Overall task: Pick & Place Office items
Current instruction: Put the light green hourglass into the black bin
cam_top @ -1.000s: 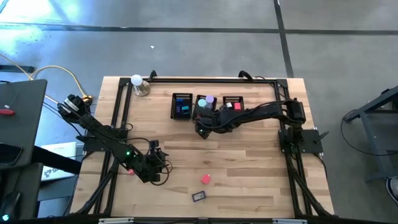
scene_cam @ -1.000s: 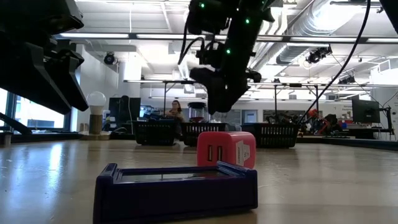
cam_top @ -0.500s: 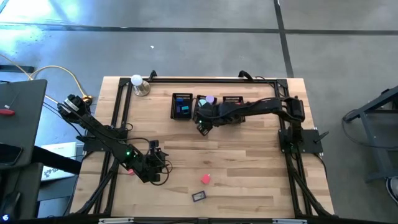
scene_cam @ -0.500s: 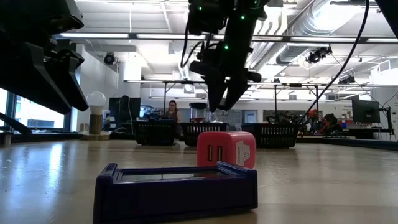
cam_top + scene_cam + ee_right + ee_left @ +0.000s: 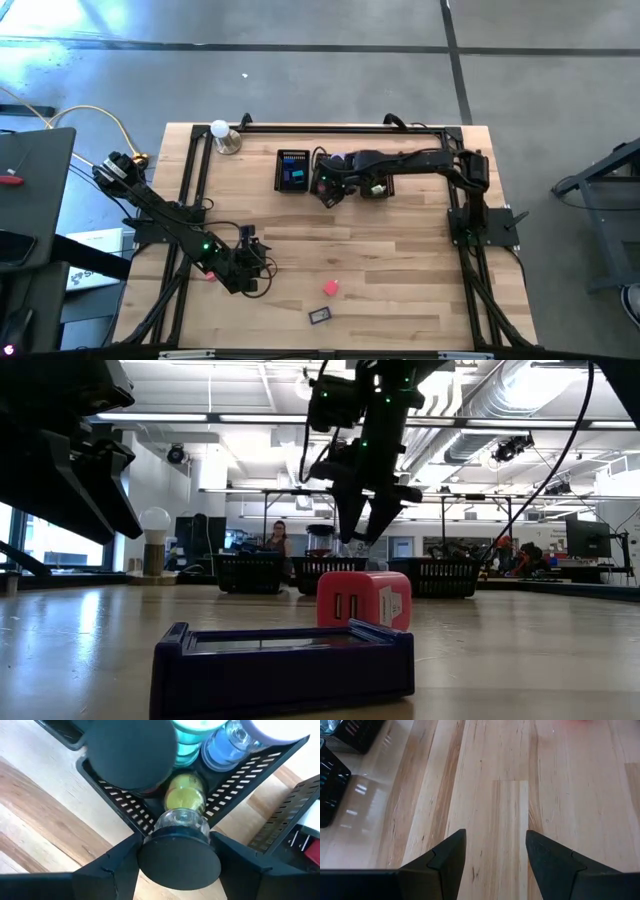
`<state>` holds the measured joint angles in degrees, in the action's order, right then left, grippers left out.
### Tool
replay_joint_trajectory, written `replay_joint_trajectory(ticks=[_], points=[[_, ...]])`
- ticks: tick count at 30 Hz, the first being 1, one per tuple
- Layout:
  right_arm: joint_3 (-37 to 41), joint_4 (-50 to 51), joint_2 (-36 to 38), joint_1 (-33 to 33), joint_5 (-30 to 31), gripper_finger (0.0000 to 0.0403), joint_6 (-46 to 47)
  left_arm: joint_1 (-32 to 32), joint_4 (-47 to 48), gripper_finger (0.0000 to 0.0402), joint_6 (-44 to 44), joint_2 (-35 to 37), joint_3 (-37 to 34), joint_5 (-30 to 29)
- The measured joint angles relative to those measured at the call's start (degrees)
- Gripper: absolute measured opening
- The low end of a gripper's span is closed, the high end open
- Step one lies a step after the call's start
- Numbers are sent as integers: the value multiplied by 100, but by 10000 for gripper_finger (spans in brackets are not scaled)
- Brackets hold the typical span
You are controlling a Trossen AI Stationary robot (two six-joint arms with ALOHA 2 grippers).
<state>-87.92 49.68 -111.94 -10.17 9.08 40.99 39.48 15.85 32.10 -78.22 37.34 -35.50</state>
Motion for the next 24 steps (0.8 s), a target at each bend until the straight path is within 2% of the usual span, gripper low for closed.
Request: replay_joint_trajectory(ticks=[24], points=[[8, -16, 0, -72, 82, 226, -116, 0, 14, 197, 2, 0, 0, -41]])
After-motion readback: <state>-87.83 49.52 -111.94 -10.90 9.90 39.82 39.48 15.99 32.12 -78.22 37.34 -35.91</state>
